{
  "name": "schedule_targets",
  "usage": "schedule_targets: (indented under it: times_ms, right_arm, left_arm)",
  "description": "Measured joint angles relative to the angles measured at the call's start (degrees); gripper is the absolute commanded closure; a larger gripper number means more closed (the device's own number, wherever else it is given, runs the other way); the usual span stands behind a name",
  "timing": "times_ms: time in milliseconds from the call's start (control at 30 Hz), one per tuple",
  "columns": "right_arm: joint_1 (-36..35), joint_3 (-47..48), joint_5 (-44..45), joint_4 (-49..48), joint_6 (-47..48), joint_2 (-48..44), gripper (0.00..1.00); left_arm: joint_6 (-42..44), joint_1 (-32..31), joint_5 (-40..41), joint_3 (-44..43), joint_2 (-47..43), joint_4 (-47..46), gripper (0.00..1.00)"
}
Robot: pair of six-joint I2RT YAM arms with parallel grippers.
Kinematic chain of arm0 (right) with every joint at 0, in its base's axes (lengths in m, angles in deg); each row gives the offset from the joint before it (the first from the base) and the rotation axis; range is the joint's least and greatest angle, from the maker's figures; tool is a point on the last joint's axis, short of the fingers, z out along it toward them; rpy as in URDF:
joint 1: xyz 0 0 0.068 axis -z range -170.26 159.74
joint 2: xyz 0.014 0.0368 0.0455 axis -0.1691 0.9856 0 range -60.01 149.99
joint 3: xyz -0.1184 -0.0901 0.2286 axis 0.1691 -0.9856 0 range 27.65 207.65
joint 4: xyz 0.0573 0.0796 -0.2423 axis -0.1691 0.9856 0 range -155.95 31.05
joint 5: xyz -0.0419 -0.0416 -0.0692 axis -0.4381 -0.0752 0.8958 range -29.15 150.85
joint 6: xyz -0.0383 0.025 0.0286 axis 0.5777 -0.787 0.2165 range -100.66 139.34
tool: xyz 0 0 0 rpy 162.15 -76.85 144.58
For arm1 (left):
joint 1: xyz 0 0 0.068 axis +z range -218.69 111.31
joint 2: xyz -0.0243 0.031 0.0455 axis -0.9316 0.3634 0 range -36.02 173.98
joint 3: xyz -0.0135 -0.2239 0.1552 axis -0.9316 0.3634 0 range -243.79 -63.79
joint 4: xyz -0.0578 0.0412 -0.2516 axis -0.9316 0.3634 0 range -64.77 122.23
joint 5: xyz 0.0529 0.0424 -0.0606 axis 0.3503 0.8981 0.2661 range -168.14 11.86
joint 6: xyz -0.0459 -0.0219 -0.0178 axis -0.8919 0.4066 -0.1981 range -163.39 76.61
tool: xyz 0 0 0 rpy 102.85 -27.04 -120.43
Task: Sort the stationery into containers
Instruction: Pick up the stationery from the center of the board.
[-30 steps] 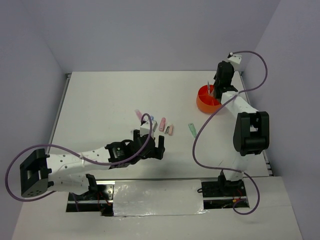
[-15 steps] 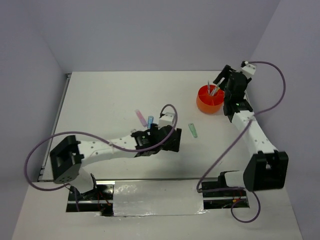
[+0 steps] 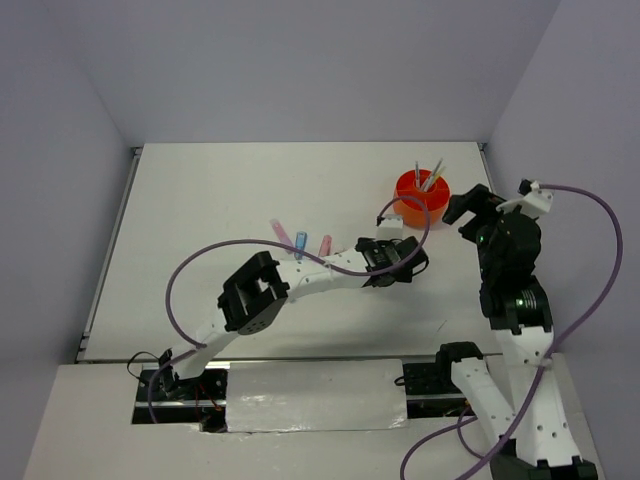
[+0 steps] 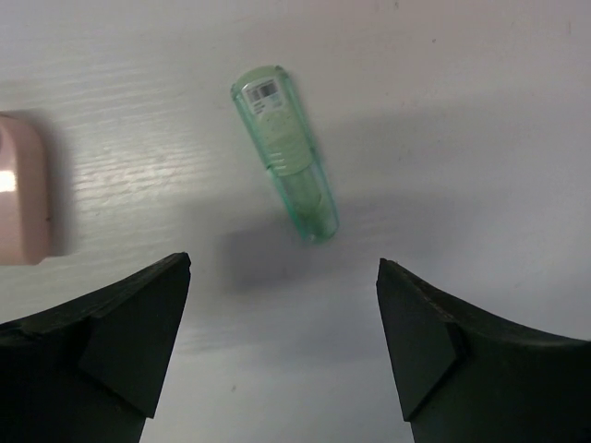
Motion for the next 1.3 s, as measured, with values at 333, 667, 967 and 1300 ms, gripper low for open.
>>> schedule_targets:
  times_ms: [333, 667, 967, 1300]
  right_arm:
    - [0.0, -0.7, -1.3, 9.1, 1.7, -7.8, 0.06]
    - [0.0, -2.0, -5.9, 9.0, 1.2, -9.6, 0.06]
    - [0.1, -9.5, -15.8, 4.5, -1.0, -8.6, 0.06]
    - [0.1, -17.9, -24.6, -0.7, -3.3, -7.7, 0.06]
  left_arm:
    - [-2.7, -0.5, 4.5, -15.6, 12.3, 3.4, 0.12]
    - [-5.0, -0.1, 10.0, -13.4, 13.4, 4.4, 0.39]
    - [-5.0, 0.7, 10.0, -2.4, 7.3, 0.8, 0.66]
    - [4.1, 1.0, 4.7, 24.7, -7.9, -17.3, 1.00]
